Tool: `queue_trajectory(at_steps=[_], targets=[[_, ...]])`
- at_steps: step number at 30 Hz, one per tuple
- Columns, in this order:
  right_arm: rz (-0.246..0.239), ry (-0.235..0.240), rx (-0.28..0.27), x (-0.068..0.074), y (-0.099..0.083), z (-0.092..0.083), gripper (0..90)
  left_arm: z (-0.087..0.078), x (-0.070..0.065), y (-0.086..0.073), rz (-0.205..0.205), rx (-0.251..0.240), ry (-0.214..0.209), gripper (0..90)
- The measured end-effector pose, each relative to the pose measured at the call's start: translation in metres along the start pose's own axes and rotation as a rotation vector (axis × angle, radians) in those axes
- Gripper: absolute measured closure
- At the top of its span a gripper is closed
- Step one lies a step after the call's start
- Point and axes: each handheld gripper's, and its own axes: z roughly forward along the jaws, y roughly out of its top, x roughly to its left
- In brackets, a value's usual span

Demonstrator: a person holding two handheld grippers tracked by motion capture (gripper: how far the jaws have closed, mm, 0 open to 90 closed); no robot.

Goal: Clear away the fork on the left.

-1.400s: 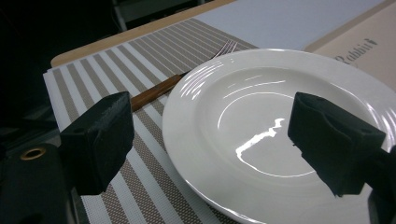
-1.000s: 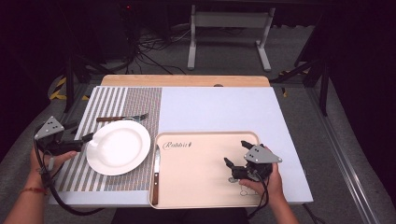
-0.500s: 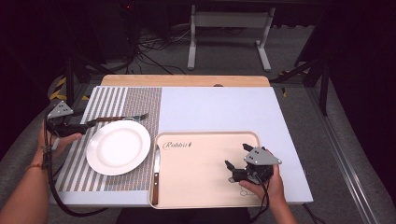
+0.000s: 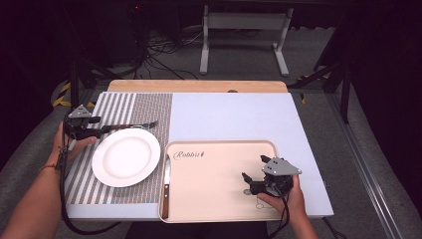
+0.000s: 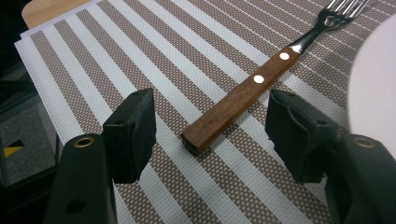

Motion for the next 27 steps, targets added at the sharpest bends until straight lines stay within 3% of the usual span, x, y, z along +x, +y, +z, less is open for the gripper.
queue_trajectory(at_steps=[4, 8, 11, 13, 17, 21, 27], targets=[[0.009, 0.008, 0.003, -0.002, -0.001, 0.002, 16.7, 0.012, 0.0, 0.001, 0.02, 0.034, -0.007, 34.7], [0.017, 0.005, -0.005, -0.003, -0.002, 0.003, 16.7, 0.019, 0.0, 0.003, 0.006, 0.036, -0.025, 35.6], [0.023, 0.006, -0.003, -0.004, -0.003, 0.003, 16.7, 0.021, -0.001, 0.007, 0.034, 0.048, -0.048, 42.3], [0.024, 0.008, -0.001, -0.005, -0.004, 0.004, 16.7, 0.021, -0.001, 0.008, 0.048, 0.05, -0.071, 53.2], [0.031, 0.024, -0.003, -0.007, -0.006, 0.005, 16.7, 0.017, -0.003, 0.005, 0.034, 0.06, -0.089, 62.6], [0.022, 0.05, 0.001, -0.007, -0.007, 0.007, 16.7, 0.01, -0.006, 0.0, 0.021, 0.065, -0.074, 74.8], [0.013, 0.08, 0.005, -0.005, -0.007, 0.011, 16.7, -0.003, -0.015, -0.014, -0.023, 0.054, -0.027, 74.9]])
